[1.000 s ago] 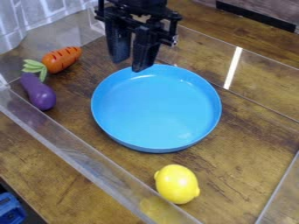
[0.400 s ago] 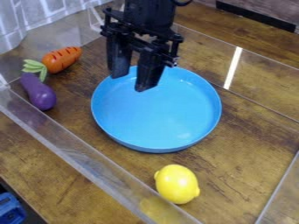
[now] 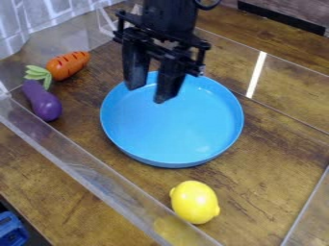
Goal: Put the lemon on the blue tray
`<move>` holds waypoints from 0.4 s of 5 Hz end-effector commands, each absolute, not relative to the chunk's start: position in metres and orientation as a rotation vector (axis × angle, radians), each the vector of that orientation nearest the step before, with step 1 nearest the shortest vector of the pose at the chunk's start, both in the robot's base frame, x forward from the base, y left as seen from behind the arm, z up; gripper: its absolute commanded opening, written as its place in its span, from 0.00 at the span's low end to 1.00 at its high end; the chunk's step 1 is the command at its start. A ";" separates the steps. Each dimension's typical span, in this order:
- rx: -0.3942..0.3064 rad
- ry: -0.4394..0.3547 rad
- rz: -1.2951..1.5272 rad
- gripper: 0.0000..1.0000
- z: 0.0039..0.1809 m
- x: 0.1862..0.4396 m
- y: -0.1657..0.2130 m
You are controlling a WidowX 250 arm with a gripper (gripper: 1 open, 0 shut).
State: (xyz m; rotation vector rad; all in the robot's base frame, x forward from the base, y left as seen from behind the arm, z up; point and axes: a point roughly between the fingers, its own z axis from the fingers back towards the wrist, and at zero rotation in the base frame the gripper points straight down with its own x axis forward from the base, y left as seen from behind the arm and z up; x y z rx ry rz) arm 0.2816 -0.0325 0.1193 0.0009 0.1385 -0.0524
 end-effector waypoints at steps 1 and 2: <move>0.005 0.092 -0.022 0.00 0.122 0.281 -0.044; 0.002 0.088 -0.007 1.00 0.117 0.278 -0.055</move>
